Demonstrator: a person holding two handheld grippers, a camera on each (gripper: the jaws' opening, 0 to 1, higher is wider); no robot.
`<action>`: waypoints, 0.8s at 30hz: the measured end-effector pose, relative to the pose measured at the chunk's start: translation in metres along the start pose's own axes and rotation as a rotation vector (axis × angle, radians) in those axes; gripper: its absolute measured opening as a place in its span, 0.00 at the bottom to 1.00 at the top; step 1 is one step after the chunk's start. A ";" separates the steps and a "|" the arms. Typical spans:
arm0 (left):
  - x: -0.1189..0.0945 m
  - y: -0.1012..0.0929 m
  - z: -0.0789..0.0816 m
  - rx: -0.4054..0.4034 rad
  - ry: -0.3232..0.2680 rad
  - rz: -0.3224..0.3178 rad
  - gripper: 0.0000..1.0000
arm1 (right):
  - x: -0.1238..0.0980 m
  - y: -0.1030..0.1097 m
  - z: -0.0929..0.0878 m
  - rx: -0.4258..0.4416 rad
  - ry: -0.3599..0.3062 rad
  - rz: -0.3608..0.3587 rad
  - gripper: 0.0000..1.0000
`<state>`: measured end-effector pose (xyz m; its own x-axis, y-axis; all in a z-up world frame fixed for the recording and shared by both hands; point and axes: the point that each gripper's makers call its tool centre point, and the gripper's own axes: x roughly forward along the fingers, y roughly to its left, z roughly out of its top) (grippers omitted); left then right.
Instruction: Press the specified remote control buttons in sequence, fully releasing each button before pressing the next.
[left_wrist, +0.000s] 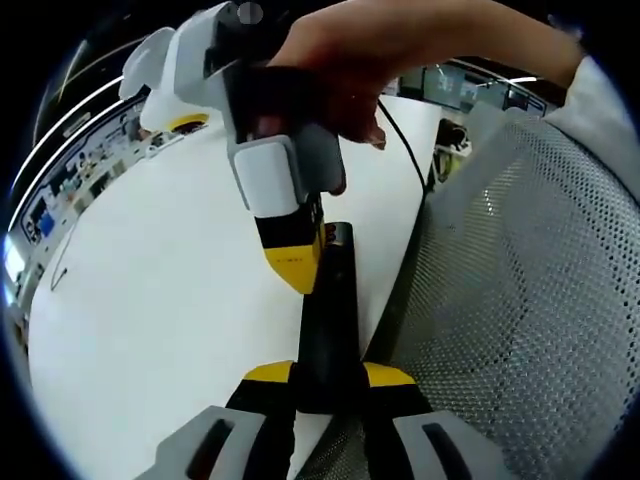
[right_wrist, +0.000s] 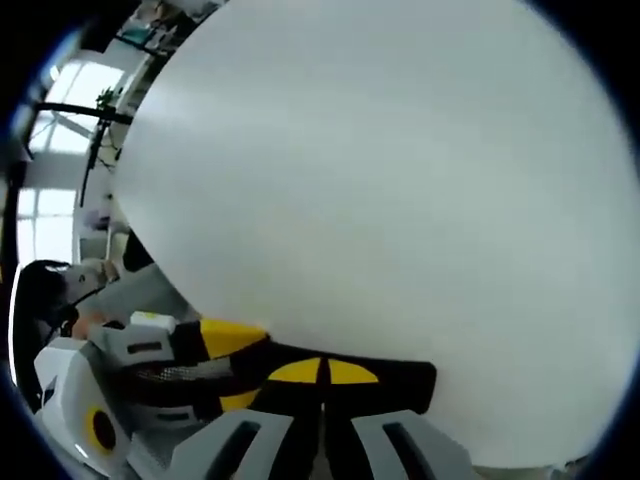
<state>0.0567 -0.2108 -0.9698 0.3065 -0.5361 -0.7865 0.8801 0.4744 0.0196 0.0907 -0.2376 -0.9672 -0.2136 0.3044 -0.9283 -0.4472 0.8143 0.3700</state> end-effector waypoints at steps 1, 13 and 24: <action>0.000 0.000 0.000 0.000 0.000 0.000 0.23 | 0.000 0.000 0.000 -0.002 -0.006 -0.005 0.00; 0.000 -0.001 -0.001 0.036 0.002 0.005 0.24 | -0.003 0.005 -0.011 -0.008 0.013 0.004 0.00; 0.000 -0.002 -0.001 0.039 0.002 0.006 0.24 | -0.003 0.003 -0.020 0.000 0.049 -0.002 0.00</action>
<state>0.0548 -0.2107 -0.9700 0.3109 -0.5323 -0.7874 0.8918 0.4499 0.0480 0.0721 -0.2458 -0.9625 -0.2546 0.2784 -0.9261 -0.4478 0.8149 0.3681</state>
